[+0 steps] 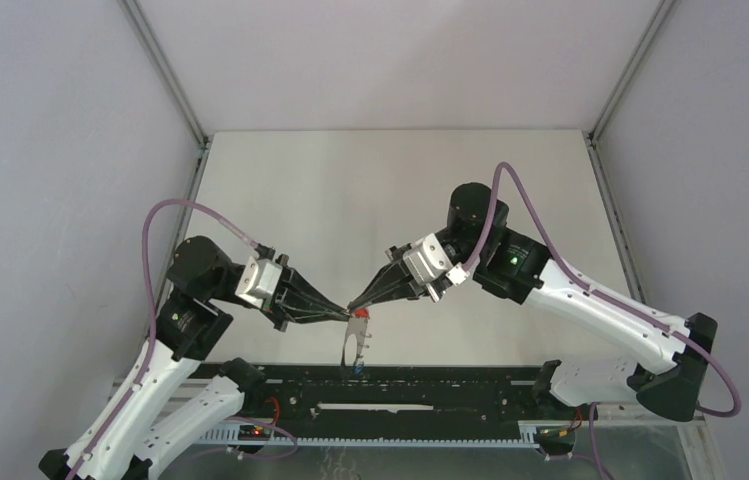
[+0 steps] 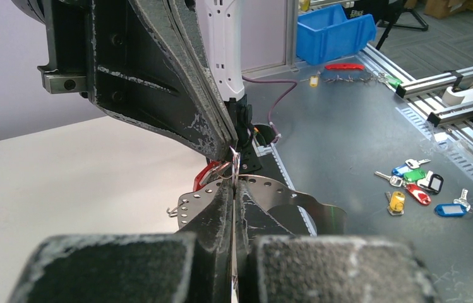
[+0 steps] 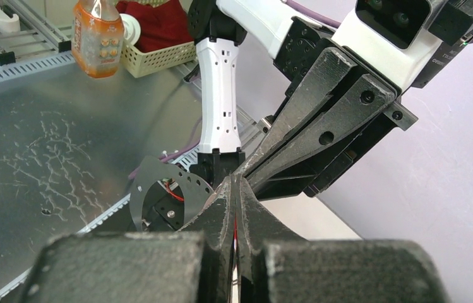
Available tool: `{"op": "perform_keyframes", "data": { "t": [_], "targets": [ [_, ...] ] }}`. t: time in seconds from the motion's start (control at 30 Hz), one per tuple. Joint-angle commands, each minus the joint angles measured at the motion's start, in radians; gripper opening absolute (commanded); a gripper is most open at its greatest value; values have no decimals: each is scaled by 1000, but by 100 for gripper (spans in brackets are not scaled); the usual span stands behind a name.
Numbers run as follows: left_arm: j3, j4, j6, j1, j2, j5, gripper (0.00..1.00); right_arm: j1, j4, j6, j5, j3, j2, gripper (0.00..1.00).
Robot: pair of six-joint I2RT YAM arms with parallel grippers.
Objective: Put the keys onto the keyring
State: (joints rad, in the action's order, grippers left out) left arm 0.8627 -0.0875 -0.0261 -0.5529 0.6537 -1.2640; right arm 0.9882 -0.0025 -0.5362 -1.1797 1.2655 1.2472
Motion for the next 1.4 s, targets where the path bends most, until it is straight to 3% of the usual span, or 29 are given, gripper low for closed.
{"op": "perform_keyframes", "data": {
  "t": [0.0,0.23,0.73,0.83,1.13,1.27,1.37],
  "targets": [
    [27,34,11,-10,-3,1,0,9,79,52,38,38,16,0],
    [30,32,2,-13,-3,1,0,10,106,108,71,39,40,0],
    [50,31,37,-13,-1,74,0,36,-133,53,189,150,85,0],
    [46,37,48,-14,-11,136,0,35,-157,128,253,182,103,0],
    [-1,222,-2,-13,-39,284,0,30,-336,182,229,319,155,23],
    [3,261,50,-13,-29,265,0,3,-403,376,228,441,229,32],
    [-1,295,65,-12,-27,264,0,-22,-438,550,147,517,307,44]
  ]
}}
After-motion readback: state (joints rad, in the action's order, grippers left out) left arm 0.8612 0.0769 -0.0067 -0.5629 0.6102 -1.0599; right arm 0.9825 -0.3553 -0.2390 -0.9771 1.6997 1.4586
